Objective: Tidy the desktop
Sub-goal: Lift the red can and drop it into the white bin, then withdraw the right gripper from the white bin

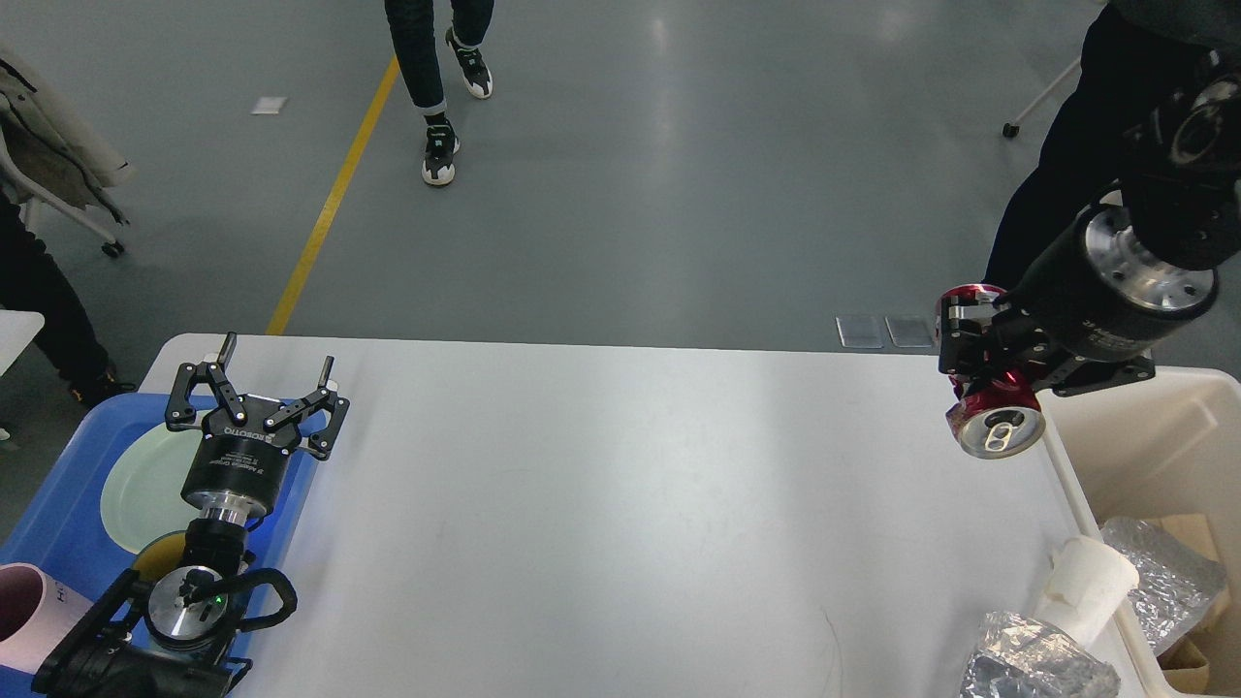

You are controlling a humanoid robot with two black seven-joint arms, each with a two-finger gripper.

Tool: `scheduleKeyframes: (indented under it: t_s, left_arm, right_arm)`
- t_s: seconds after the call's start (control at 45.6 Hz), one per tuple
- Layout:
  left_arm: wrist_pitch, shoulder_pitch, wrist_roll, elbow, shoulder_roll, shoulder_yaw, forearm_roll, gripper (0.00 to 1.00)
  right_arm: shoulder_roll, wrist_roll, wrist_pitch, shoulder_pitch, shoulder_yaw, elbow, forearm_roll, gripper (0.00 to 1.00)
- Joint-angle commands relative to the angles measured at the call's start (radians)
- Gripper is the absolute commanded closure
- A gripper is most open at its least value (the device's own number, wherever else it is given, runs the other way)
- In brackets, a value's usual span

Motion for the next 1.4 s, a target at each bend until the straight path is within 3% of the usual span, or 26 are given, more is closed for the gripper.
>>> scheduleKeyframes:
  t_s: [0.0,0.263,0.394,0.614,0.767,0.942,1.096,1.249,1.381]
  left_arm:
    - [0.0,0.0,0.0,0.0,0.0,0.0,0.0,0.03]
    - [0.0,0.0,0.0,0.0,0.0,0.0,0.0,0.03]
    - [0.0,0.001,0.0,0.0,0.0,0.0,0.0,0.03]
    - [0.0,0.002,0.0,0.0,0.0,0.0,0.001,0.03]
    - [0.0,0.002,0.0,0.0,0.0,0.0,0.0,0.03]
    - [0.0,0.002,0.0,0.0,0.0,0.0,0.0,0.03]
    - [0.0,0.002,0.0,0.0,0.0,0.0,0.0,0.03]
    - [0.0,0.002,0.0,0.0,0.0,0.0,0.0,0.03]
    - [0.0,0.002,0.0,0.0,0.0,0.0,0.0,0.03]
  right_arm:
    - [-0.015,0.035,-0.014,0.016,-0.065,-0.006,0.0,1.0]
    - [-0.094,0.032,-0.071,-0.045,-0.144,-0.103,0.0,1.0]
    - [-0.209,0.023,-0.077,-0.136,-0.152,-0.213,-0.009,1.0]
    - [-0.347,0.02,-0.102,-0.496,-0.117,-0.574,-0.029,1.0]
    - [-0.415,0.021,-0.163,-0.826,0.058,-0.788,-0.03,1.0]
    - [-0.404,0.023,-0.194,-1.292,0.309,-1.167,-0.03,1.0]
    - [-0.305,0.024,-0.332,-1.619,0.425,-1.451,-0.03,1.0]
    - [-0.191,0.023,-0.447,-1.829,0.428,-1.614,-0.018,1.0]
    - [-0.153,0.021,-0.49,-1.895,0.446,-1.645,-0.015,1.0]
